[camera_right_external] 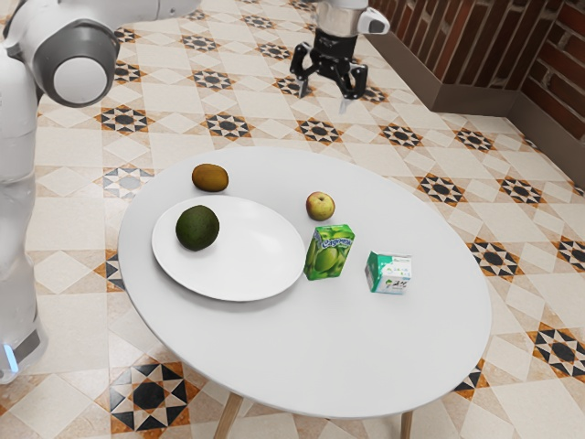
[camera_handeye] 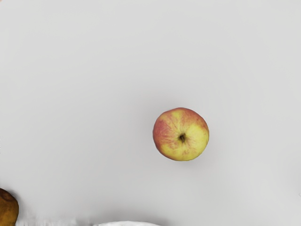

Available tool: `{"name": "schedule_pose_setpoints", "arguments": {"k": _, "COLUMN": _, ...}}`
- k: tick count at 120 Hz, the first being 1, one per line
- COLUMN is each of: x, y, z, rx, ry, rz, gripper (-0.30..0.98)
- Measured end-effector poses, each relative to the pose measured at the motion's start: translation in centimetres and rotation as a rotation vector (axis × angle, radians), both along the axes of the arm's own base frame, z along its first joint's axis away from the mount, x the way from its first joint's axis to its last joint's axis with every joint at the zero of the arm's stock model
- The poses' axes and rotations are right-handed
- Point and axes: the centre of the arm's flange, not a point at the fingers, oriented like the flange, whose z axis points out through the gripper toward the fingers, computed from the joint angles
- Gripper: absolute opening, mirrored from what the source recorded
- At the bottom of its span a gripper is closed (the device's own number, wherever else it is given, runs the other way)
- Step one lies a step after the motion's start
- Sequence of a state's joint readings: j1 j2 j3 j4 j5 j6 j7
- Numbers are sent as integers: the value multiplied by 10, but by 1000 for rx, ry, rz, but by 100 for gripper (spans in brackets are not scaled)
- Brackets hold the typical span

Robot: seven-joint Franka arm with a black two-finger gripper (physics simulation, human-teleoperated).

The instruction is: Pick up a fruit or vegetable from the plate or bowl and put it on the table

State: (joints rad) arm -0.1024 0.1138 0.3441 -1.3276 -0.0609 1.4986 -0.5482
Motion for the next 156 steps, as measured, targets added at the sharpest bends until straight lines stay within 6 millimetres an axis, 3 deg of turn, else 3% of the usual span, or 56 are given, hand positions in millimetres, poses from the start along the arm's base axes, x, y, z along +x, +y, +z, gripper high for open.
{"name": "schedule_pose_setpoints", "arguments": {"k": 19, "x": 0, "y": -9, "z": -7, "rx": -43, "ry": 23, "rz": 157, "gripper": 69}}
{"name": "schedule_pose_setpoints", "arguments": {"k": 27, "x": -8, "y": 1, "z": -13, "rx": -57, "ry": 39, "rz": 229, "gripper": 69}}
{"name": "schedule_pose_setpoints", "arguments": {"k": 36, "x": -12, "y": 16, "z": -33, "rx": -67, "ry": 56, "rz": 295, "gripper": 69}}
{"name": "schedule_pose_setpoints", "arguments": {"k": 56, "x": -53, "y": 14, "z": -64, "rx": -136, "ry": 78, "rz": 393, "gripper": 69}}
{"name": "schedule_pose_setpoints", "arguments": {"k": 69, "x": -89, "y": 1, "z": -74, "rx": -171, "ry": 84, "rz": 416, "gripper": 69}}
{"name": "schedule_pose_setpoints", "arguments": {"k": 86, "x": -138, "y": -53, "z": -57, "rx": -144, "ry": 32, "rz": 376, "gripper": 69}}
{"name": "schedule_pose_setpoints", "arguments": {"k": 102, "x": -168, "y": -76, "z": -70, "rx": -113, "ry": 33, "rz": 347, "gripper": 69}}
{"name": "schedule_pose_setpoints", "arguments": {"k": 129, "x": -177, "y": -88, "z": -116, "rx": -81, "ry": 99, "rz": 295, "gripper": 69}}
{"name": "schedule_pose_setpoints", "arguments": {"k": 156, "x": -187, "y": -102, "z": -126, "rx": -79, "ry": 95, "rz": 234, "gripper": 69}}
